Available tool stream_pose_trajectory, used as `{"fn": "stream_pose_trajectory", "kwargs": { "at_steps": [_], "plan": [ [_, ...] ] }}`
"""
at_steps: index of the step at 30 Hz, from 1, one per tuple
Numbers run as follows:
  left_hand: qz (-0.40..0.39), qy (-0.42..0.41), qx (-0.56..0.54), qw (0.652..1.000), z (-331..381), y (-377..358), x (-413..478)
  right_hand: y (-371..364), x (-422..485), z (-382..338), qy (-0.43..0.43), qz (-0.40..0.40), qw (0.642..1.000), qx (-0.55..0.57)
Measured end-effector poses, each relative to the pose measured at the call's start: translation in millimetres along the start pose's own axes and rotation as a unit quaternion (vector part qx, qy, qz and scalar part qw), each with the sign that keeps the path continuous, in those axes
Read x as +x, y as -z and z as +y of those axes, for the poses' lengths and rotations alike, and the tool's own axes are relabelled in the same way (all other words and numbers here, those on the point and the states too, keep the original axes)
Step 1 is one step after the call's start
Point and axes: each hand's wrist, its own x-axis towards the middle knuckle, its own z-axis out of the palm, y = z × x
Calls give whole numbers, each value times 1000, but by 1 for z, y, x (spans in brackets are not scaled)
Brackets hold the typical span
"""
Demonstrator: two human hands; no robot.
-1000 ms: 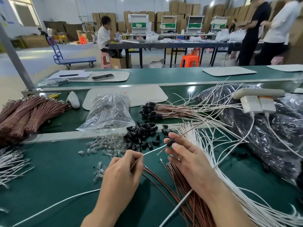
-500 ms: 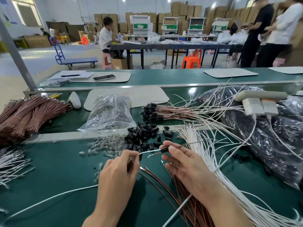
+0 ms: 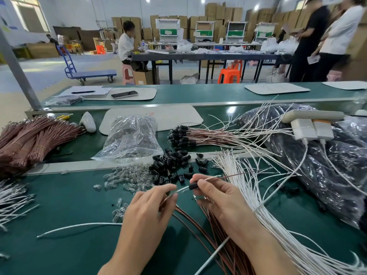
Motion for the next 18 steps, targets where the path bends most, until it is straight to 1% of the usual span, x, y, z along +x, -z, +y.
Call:
{"fn": "stream_pose_trajectory", "kwargs": {
  "at_steps": [3,5,9,11,15,18],
  "plan": [
    [3,11,13,1000,0,2,2,7,1,-4,20,31,999,28],
    [7,4,13,1000,1,2,2,9,1,-5,24,33,998,37],
    [17,-28,-7,999,1,-1,1,-2,-2,0,23,-11,999,-35],
    [19,-27,-27,999,2,0,1,-8,-3,3,18,-23,998,-56],
    [3,-3,-44,999,5,3,0,-8,-3,3,21,-13,998,-52],
    [-19,-22,-21,999,6,2,1,-11,-3,6,17,-26,999,-42]
  ]
}}
